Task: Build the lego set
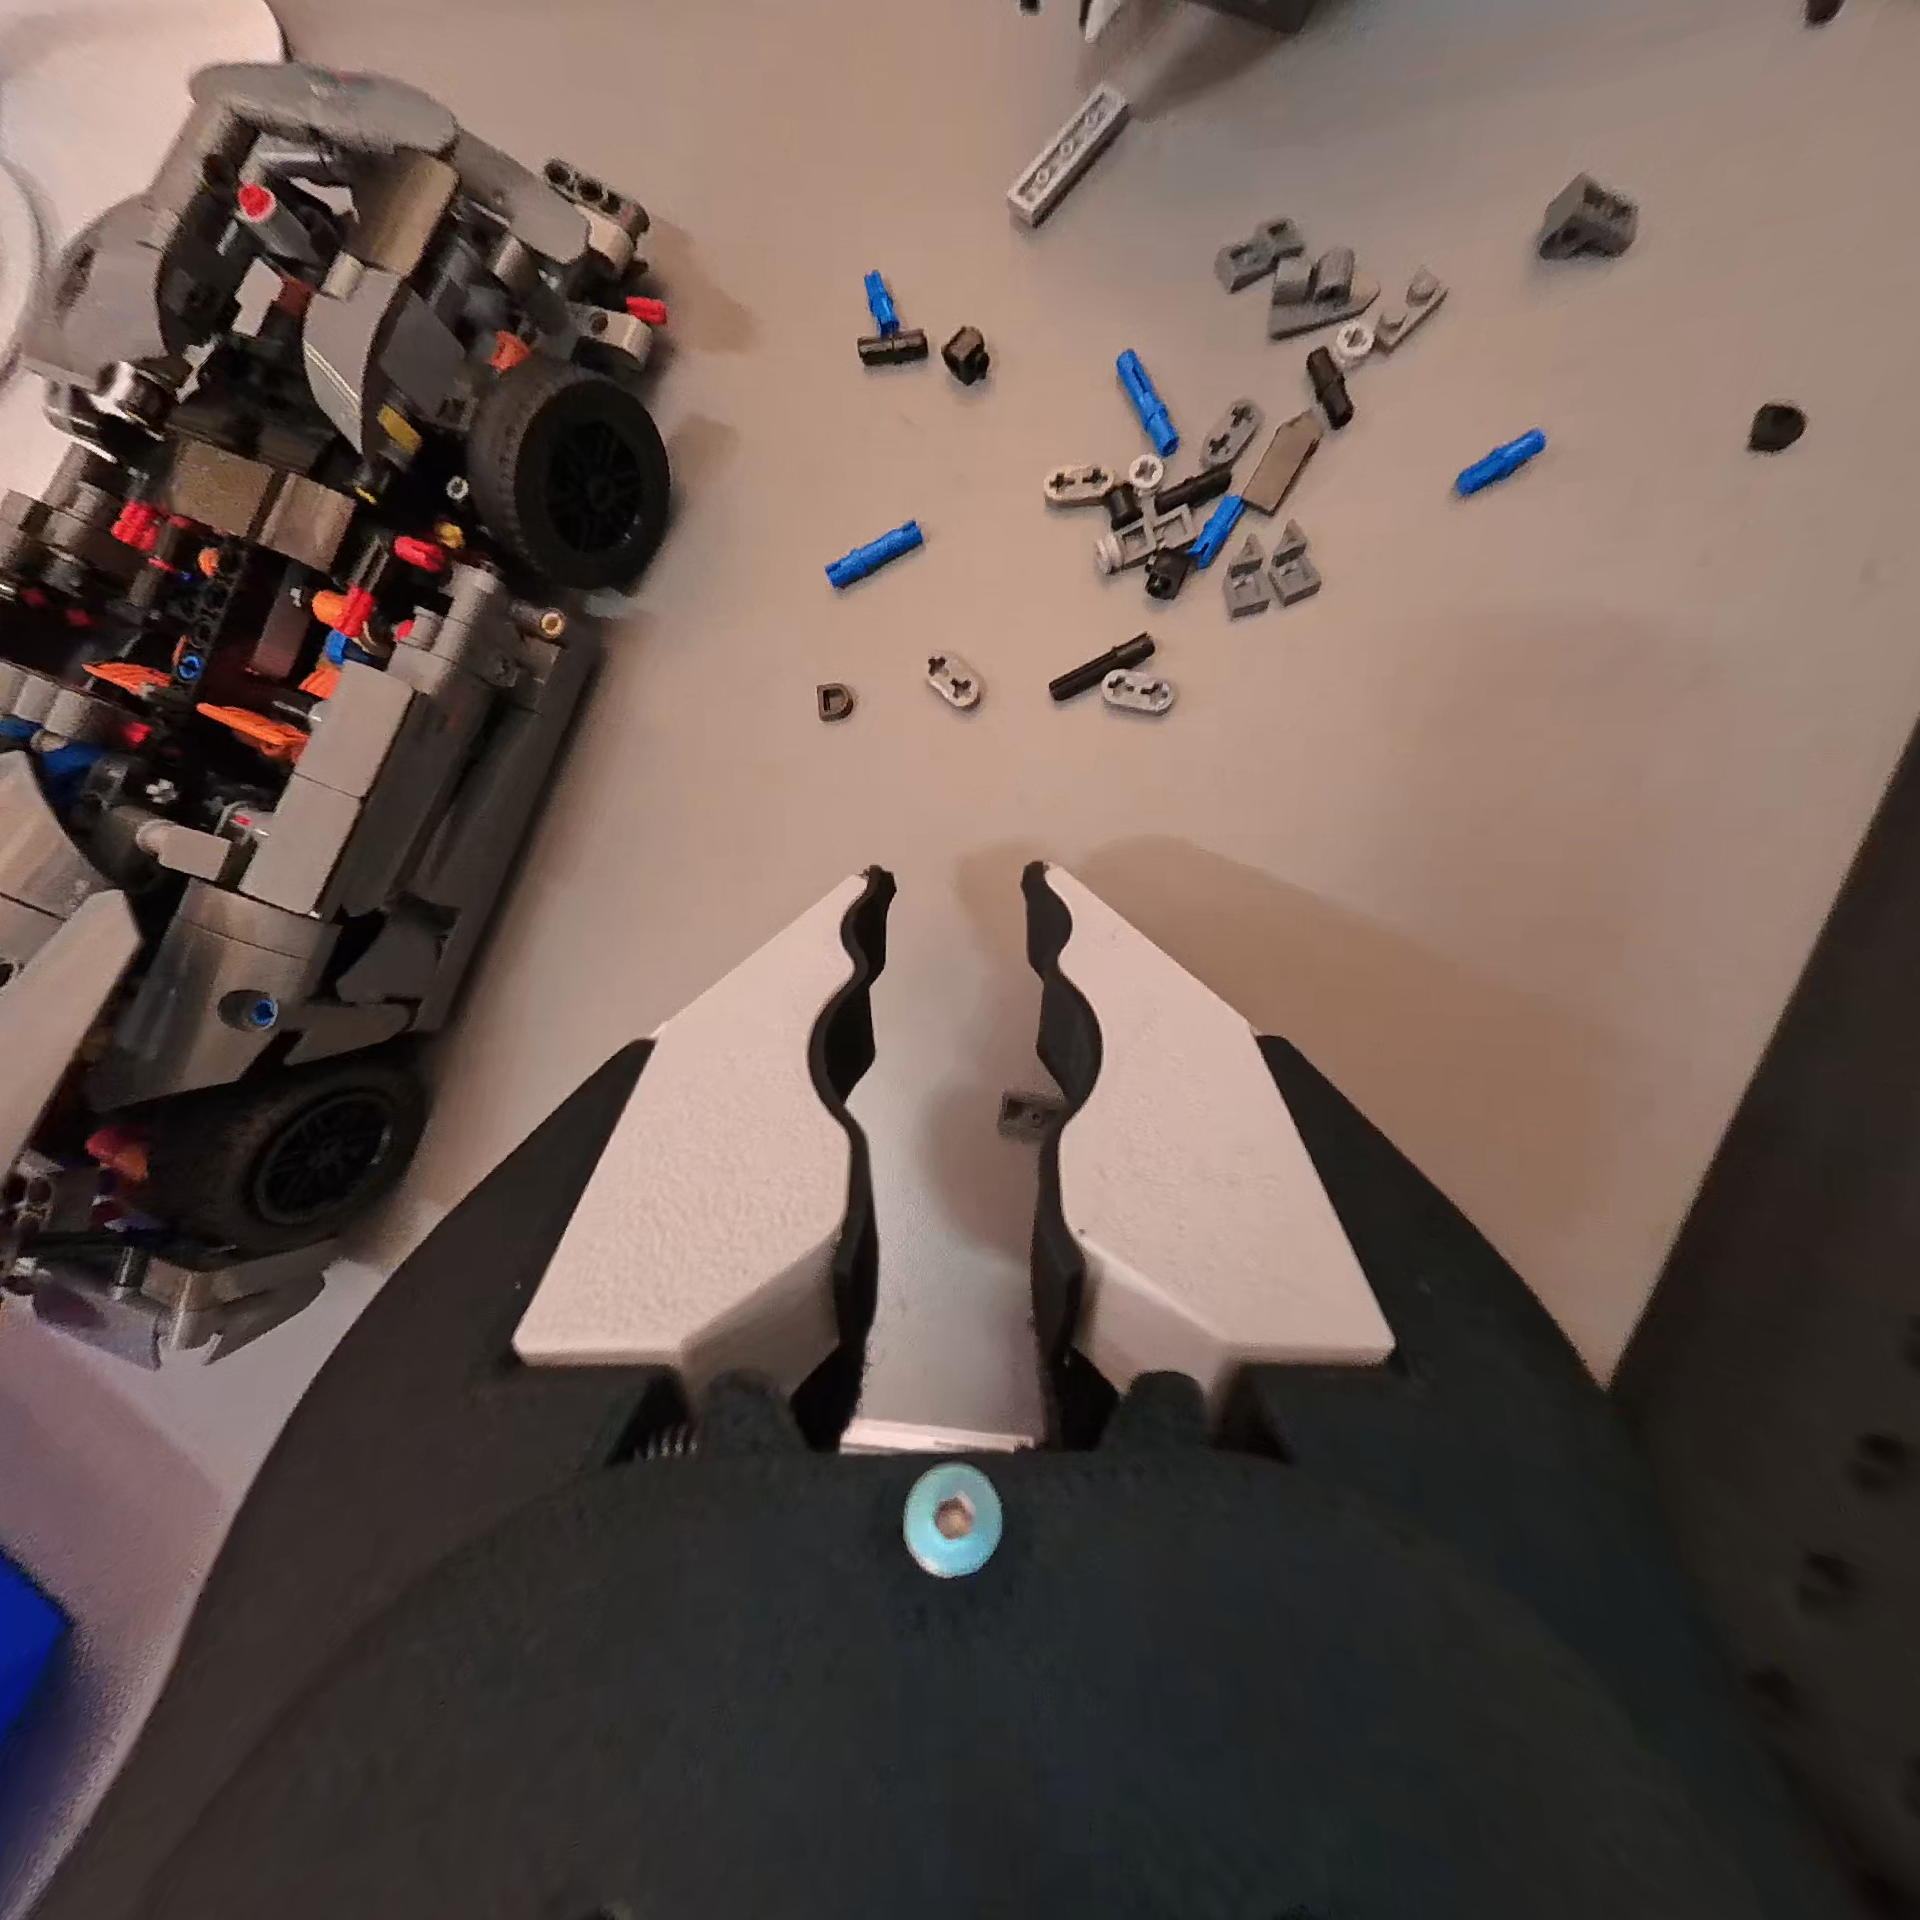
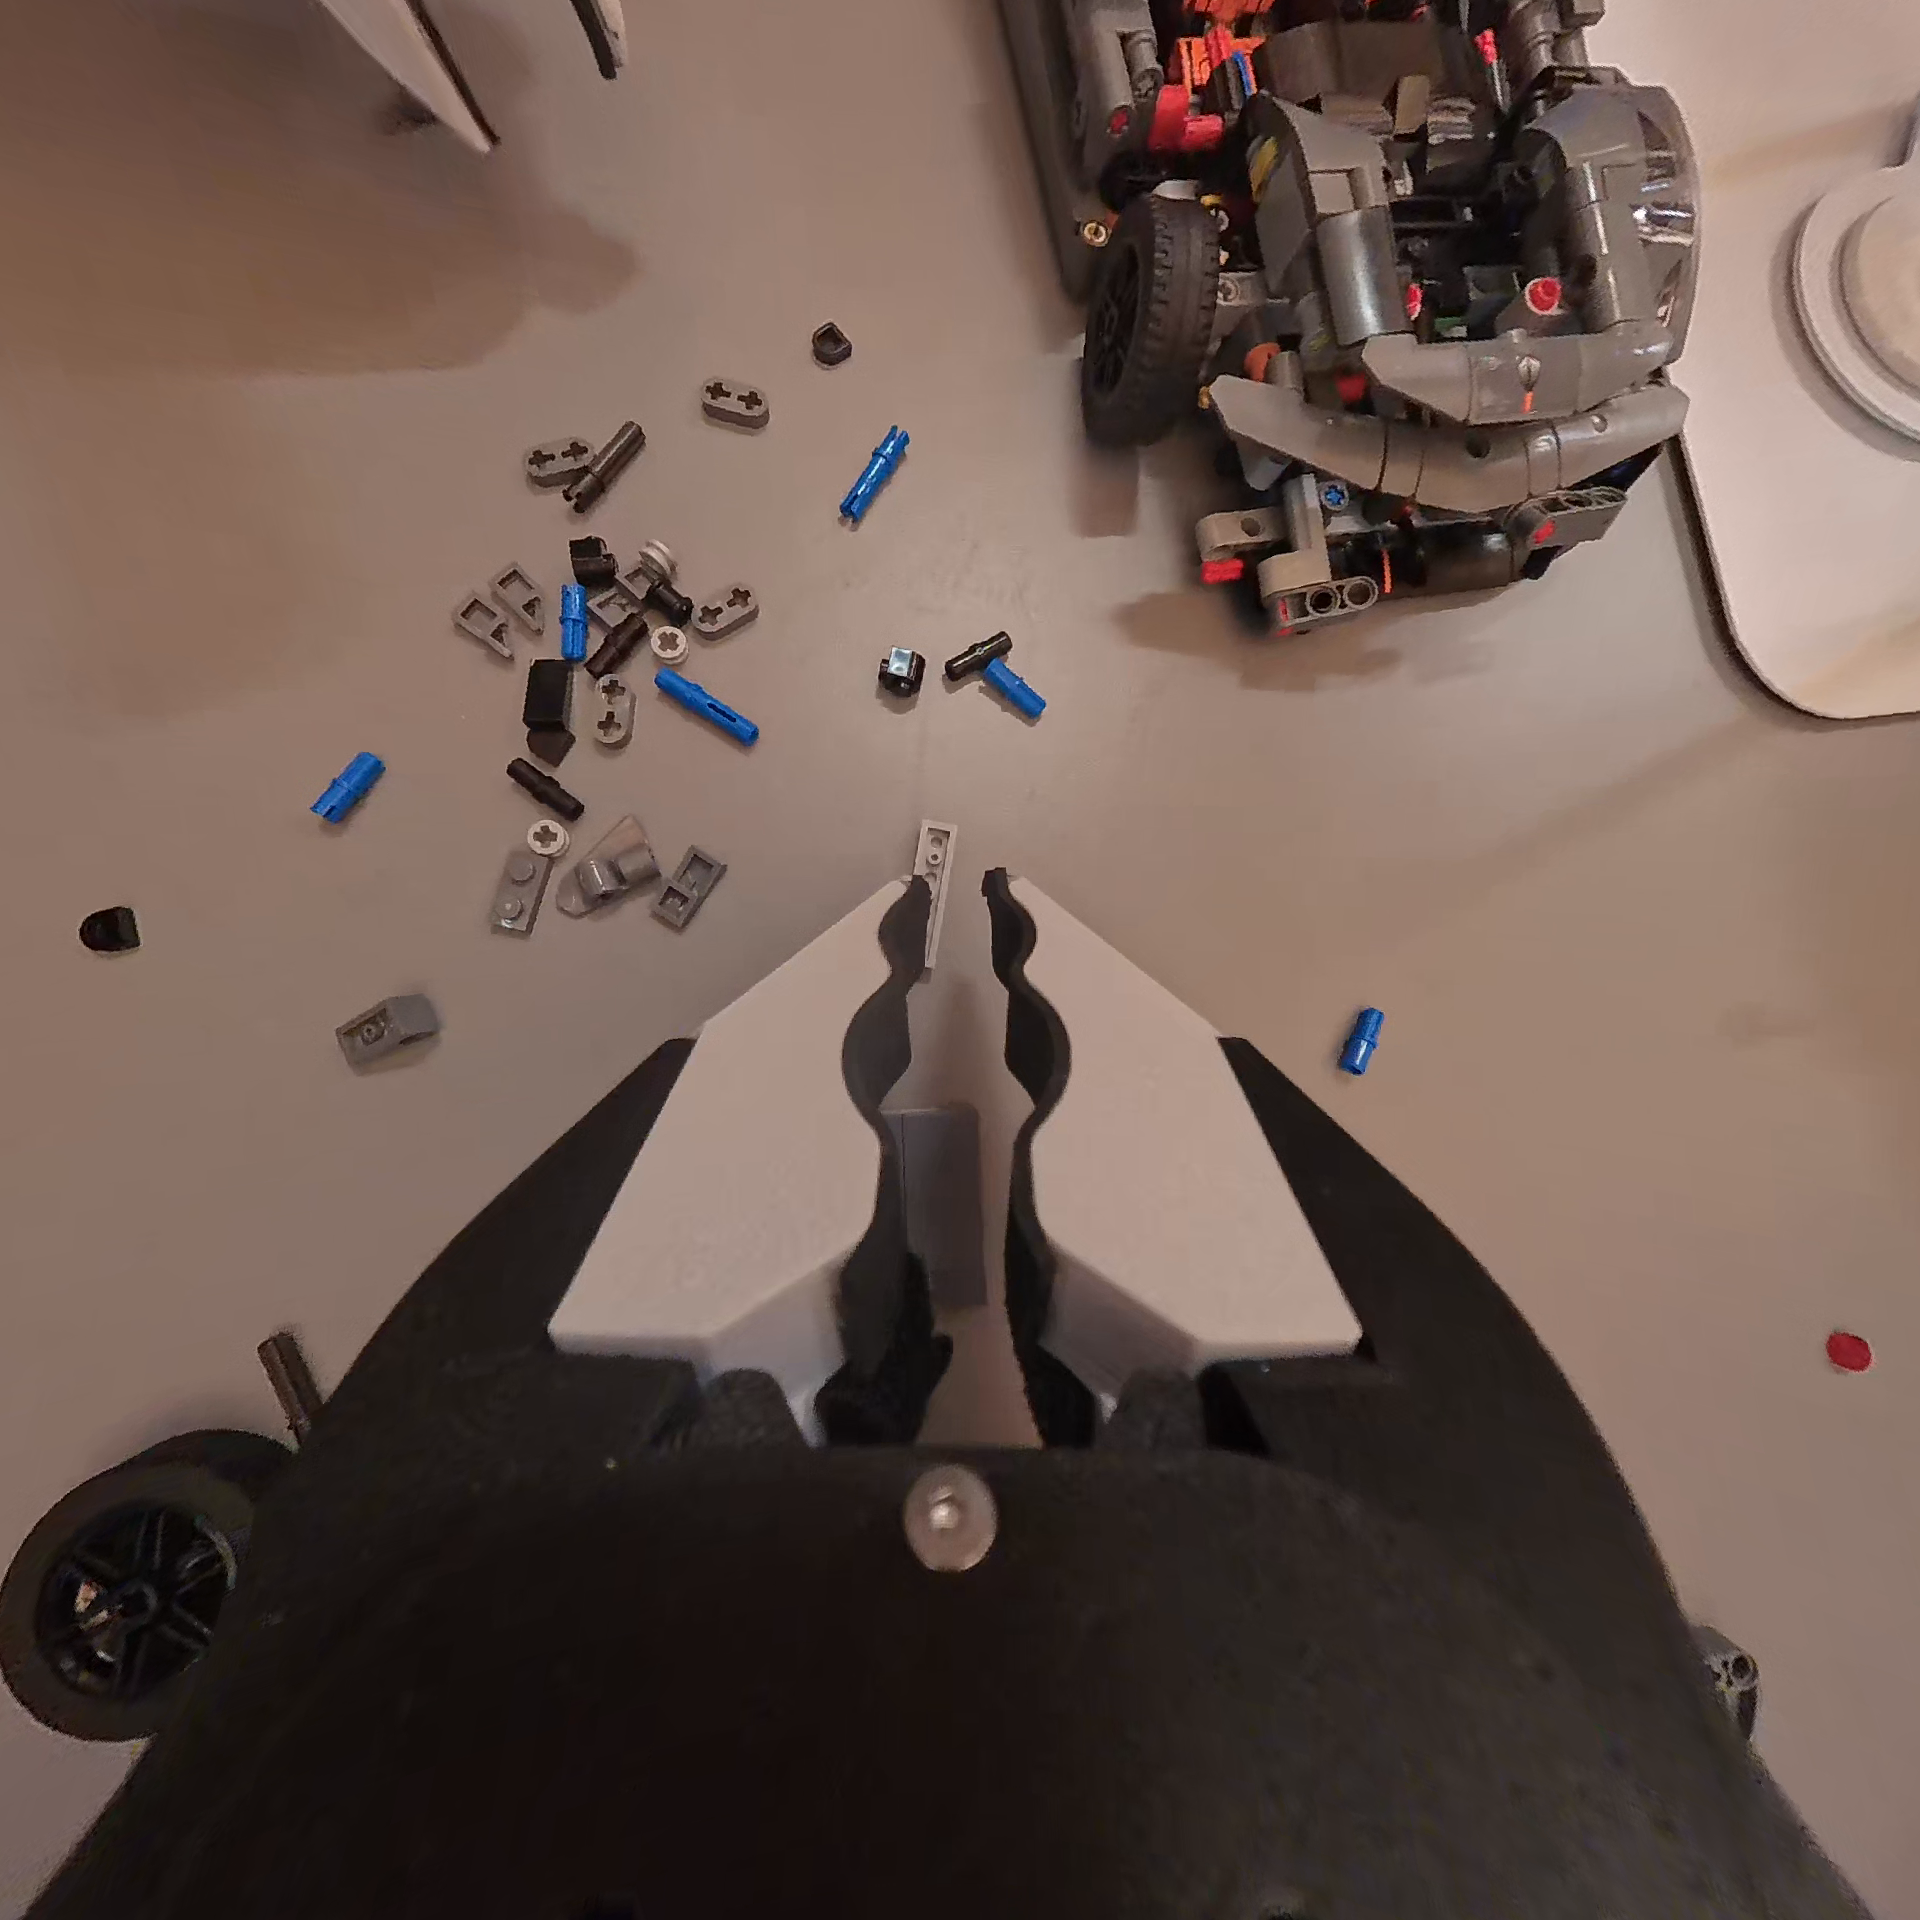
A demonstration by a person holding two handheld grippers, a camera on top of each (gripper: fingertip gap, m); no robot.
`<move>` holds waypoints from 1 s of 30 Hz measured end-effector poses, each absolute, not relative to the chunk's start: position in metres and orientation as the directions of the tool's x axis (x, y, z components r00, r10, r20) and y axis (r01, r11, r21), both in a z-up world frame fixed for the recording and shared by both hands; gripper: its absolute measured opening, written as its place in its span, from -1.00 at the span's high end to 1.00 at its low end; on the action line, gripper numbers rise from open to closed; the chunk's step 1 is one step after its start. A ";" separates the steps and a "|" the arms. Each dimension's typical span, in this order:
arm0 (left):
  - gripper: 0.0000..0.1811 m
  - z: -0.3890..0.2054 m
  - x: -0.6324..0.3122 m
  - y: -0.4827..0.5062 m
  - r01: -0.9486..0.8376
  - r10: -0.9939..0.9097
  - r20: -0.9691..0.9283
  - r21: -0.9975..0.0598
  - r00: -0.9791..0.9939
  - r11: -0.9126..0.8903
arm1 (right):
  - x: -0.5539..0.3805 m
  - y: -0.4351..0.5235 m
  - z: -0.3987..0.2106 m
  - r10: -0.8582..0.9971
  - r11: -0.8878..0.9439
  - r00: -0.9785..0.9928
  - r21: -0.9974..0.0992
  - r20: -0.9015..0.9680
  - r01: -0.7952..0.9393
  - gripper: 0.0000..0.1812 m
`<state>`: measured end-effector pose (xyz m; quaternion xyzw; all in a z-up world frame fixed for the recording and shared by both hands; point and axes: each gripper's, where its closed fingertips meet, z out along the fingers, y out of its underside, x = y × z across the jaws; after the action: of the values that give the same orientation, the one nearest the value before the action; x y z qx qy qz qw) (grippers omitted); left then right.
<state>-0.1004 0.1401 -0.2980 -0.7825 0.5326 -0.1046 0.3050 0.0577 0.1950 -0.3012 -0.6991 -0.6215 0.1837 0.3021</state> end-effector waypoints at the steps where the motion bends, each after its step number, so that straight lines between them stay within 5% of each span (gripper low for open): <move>1: 0.75 -0.296 -0.100 0.141 -0.763 -0.895 -0.161 -0.597 0.417 -0.248 | 0.058 0.195 -0.302 0.980 -0.042 0.158 -0.648 0.122 0.760 0.89; 30: 0.87 -0.294 -0.106 0.145 -0.741 -0.884 -0.113 -0.598 0.454 -0.305 | 0.092 0.231 -0.281 0.938 -0.109 0.296 -0.664 0.177 0.740 0.84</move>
<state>-0.1065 0.1446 -0.2940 -0.7989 0.5086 -0.1193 0.2982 0.0920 0.2313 -0.2810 -0.7300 -0.5748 0.1460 0.3395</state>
